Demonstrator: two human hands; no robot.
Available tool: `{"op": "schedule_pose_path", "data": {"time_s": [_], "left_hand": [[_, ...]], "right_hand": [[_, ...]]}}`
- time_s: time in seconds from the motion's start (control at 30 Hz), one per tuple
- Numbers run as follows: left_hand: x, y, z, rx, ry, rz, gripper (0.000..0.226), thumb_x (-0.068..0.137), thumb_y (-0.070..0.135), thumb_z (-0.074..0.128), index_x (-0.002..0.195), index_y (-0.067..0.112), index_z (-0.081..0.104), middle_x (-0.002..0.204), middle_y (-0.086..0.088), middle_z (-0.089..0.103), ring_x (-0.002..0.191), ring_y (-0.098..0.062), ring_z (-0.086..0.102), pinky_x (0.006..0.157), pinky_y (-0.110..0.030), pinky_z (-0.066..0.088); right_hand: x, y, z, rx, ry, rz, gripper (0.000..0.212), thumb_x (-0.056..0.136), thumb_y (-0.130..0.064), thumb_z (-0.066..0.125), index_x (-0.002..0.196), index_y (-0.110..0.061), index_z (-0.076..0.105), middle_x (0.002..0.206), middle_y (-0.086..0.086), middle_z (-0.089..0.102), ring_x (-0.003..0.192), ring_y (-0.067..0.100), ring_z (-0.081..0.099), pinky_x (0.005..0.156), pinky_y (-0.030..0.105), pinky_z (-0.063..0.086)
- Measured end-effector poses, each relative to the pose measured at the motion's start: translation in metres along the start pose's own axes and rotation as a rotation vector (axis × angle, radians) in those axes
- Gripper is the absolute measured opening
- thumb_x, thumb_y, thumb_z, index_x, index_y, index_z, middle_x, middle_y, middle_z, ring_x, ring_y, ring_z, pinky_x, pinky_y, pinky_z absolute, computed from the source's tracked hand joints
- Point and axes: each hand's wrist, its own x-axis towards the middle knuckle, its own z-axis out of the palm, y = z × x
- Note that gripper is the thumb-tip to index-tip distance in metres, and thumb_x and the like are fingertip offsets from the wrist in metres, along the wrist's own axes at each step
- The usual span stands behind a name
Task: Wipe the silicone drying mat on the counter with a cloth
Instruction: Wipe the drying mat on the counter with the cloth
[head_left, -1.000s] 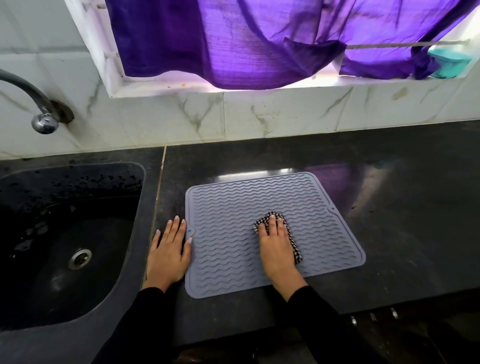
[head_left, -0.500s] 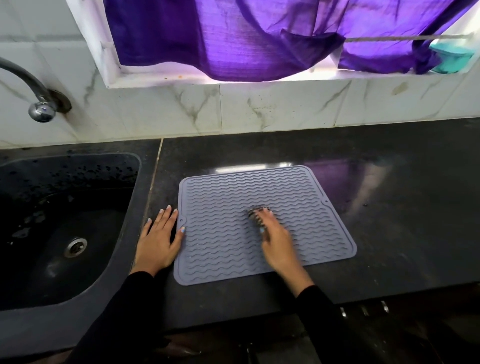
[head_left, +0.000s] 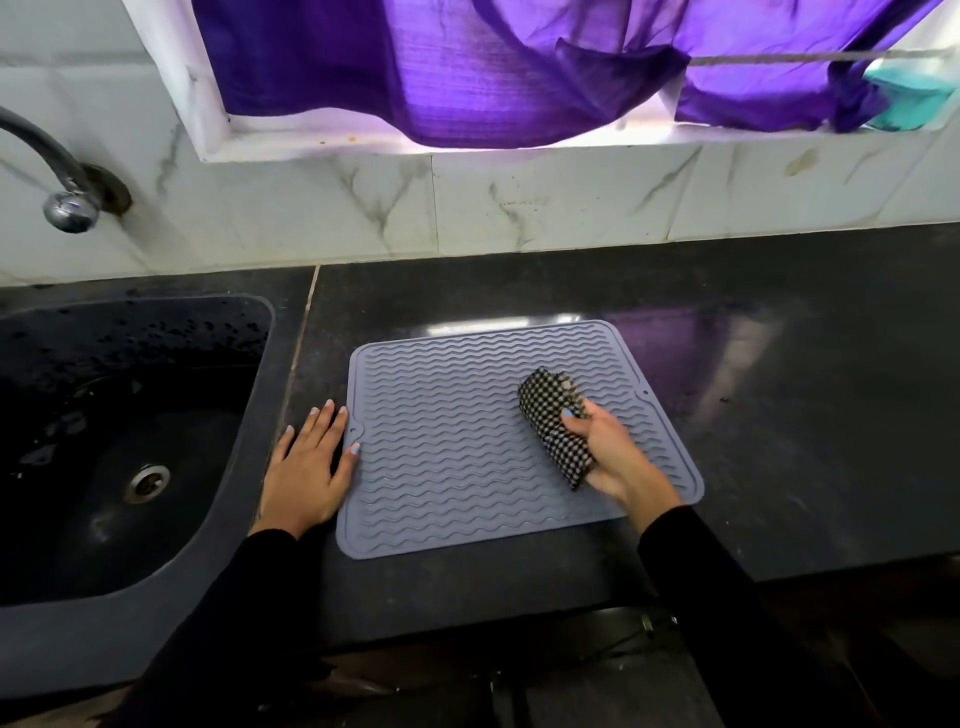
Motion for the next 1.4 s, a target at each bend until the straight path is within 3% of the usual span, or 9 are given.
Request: {"op": "schedule_pose_path", "data": {"time_s": [0.17,0.33,0.5,0.63,0.73,0.97,1.1,1.27,1.4], "left_hand": [[0.0,0.001,0.0,-0.018,0.01,-0.004,0.078,0.083,0.061,0.007,0.146,0.02,0.026,0.155,0.001,0.021,0.143,-0.013,0.015,0.116,-0.037,0.008],[0.0,0.001,0.001,-0.024,0.022,-0.007,0.076,0.084,0.061,0.009,0.146,0.02,0.028,0.154,0.001,0.022,0.143,-0.013,0.016,0.116,-0.037,0.008],[-0.001,0.002,0.002,-0.023,0.034,-0.008,0.074,0.085,0.059,0.012,0.146,0.021,0.028,0.154,0.001,0.023,0.143,-0.013,0.016,0.116,-0.036,0.008],[-0.001,0.002,0.002,-0.033,0.047,-0.005,0.072,0.086,0.058,0.014,0.145,0.02,0.03,0.154,0.001,0.025,0.143,-0.014,0.017,0.116,-0.038,0.01],[0.0,0.001,0.002,-0.024,0.039,-0.003,0.073,0.085,0.059,0.013,0.145,0.02,0.03,0.154,0.001,0.024,0.143,-0.014,0.016,0.116,-0.038,0.009],[0.0,0.0,0.002,-0.027,0.027,0.005,0.076,0.083,0.061,0.012,0.145,0.02,0.029,0.154,0.0,0.024,0.143,-0.014,0.017,0.115,-0.038,0.009],[0.001,-0.001,0.003,-0.041,0.032,0.002,0.075,0.083,0.061,0.013,0.145,0.021,0.03,0.154,0.001,0.025,0.143,-0.013,0.017,0.116,-0.037,0.009],[0.002,-0.003,0.004,-0.05,0.049,0.008,0.074,0.084,0.061,0.014,0.144,0.021,0.032,0.153,0.001,0.026,0.142,-0.013,0.018,0.116,-0.038,0.01],[0.002,-0.002,0.004,-0.047,0.055,0.016,0.074,0.084,0.061,0.014,0.144,0.021,0.032,0.153,0.001,0.026,0.142,-0.012,0.017,0.116,-0.038,0.01]], "right_hand": [[-0.018,-0.004,-0.003,-0.671,0.3,-0.415,0.044,0.092,0.001,0.043,0.134,-0.013,0.049,0.127,0.006,0.058,0.116,0.021,0.053,0.096,0.024,0.037],[-0.038,0.059,0.024,-1.316,0.217,-0.433,0.06,0.087,0.005,0.043,0.144,-0.005,0.028,0.146,0.016,0.037,0.135,0.028,0.037,0.114,0.031,0.026],[-0.022,0.089,0.031,-1.605,0.271,-0.549,0.051,0.077,-0.009,0.033,0.119,0.007,0.058,0.122,0.024,0.06,0.114,0.032,0.059,0.097,0.047,0.044],[-0.024,0.079,0.023,-1.556,0.272,-0.655,0.061,0.061,-0.005,0.075,0.12,0.003,0.059,0.122,0.02,0.061,0.115,0.029,0.059,0.1,0.041,0.039],[-0.033,0.063,0.013,-1.292,0.215,-0.629,0.051,0.085,-0.004,0.059,0.135,-0.01,0.048,0.137,0.008,0.051,0.128,0.021,0.048,0.109,0.025,0.026],[-0.026,-0.016,-0.037,-0.415,0.15,-0.204,0.016,0.095,-0.014,0.05,0.086,-0.014,0.064,0.081,0.001,0.066,0.077,0.019,0.061,0.062,0.023,0.05],[-0.024,-0.031,-0.043,-1.004,0.494,-0.454,0.026,0.093,-0.014,0.05,0.115,-0.012,0.064,0.103,0.016,0.069,0.099,0.031,0.062,0.083,0.036,0.046],[-0.026,0.022,-0.015,-1.539,0.395,-0.39,0.04,0.093,0.0,0.035,0.132,-0.003,0.044,0.138,0.019,0.045,0.128,0.03,0.043,0.105,0.034,0.034],[-0.021,0.032,-0.026,-1.524,0.378,-0.456,0.051,0.094,0.001,0.035,0.144,-0.005,0.027,0.153,0.013,0.024,0.143,0.022,0.022,0.116,0.027,0.015]]}}
